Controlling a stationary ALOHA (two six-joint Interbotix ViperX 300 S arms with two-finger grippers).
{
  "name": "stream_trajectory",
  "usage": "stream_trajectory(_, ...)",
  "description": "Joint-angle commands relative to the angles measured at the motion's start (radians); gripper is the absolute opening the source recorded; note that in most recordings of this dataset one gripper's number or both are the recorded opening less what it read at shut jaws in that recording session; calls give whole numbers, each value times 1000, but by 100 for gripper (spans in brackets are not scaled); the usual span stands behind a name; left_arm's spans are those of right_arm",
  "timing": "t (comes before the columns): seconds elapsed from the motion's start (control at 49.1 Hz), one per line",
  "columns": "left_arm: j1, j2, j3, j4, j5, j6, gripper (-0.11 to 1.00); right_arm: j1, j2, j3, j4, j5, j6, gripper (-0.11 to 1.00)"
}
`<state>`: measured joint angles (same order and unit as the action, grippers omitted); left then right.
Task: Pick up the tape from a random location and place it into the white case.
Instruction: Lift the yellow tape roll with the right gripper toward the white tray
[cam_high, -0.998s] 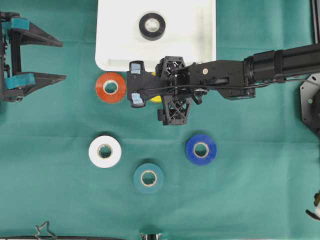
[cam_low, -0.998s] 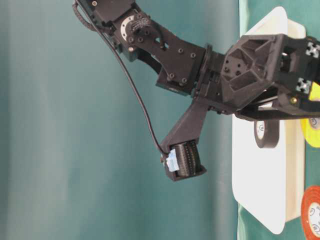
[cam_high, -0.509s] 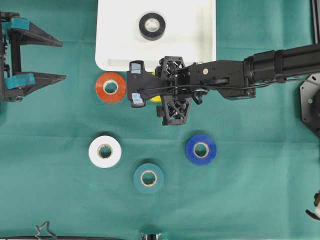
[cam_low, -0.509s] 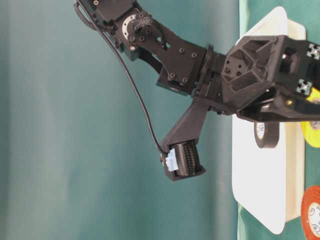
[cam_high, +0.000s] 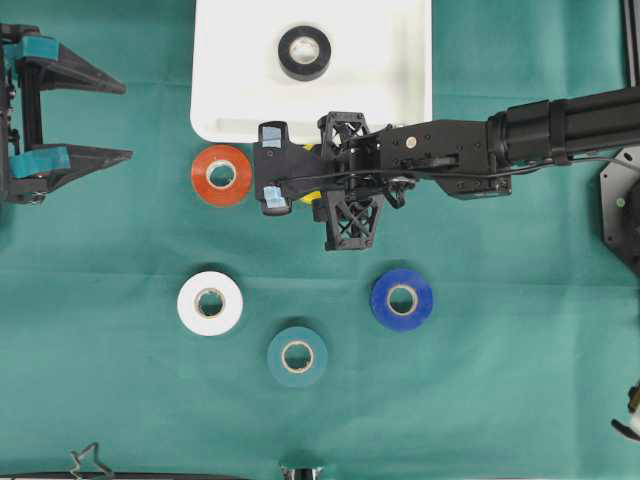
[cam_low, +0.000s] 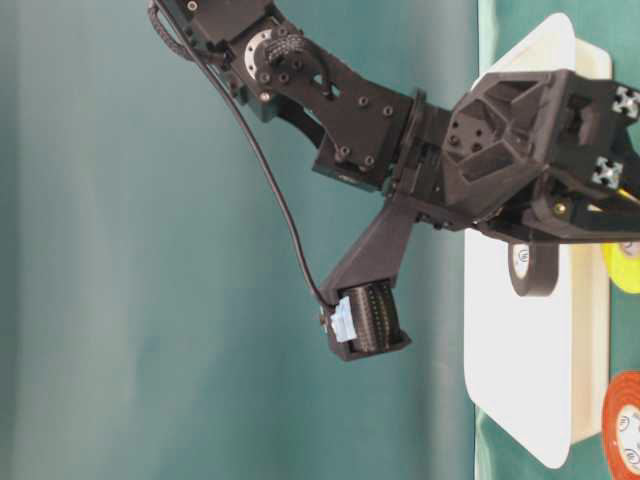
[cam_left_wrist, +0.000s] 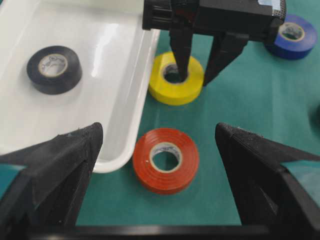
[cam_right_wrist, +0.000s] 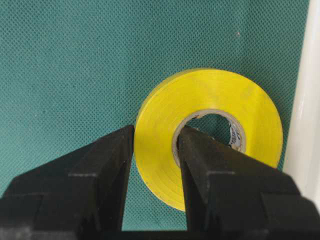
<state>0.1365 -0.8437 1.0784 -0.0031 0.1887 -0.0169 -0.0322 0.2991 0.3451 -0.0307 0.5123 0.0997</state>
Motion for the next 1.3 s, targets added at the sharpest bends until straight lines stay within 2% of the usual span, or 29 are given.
stream_trajectory(0.0,-2,2,-12,-2,-5,-2,96,-2,-17,-12,-2,-6,-2,29)
stream_trajectory(0.672,-2,2,-12,-3,-5,-2,96,0,-29,-25,-2,12,0,29)
stream_trajectory(1.059,-2,2,-12,-2,-5,-2,96,25,-175,-117,-2,192,3,29)
stream_trajectory(1.283,-2,2,-12,-2,-5,-3,96,25,-244,-169,-28,304,3,29)
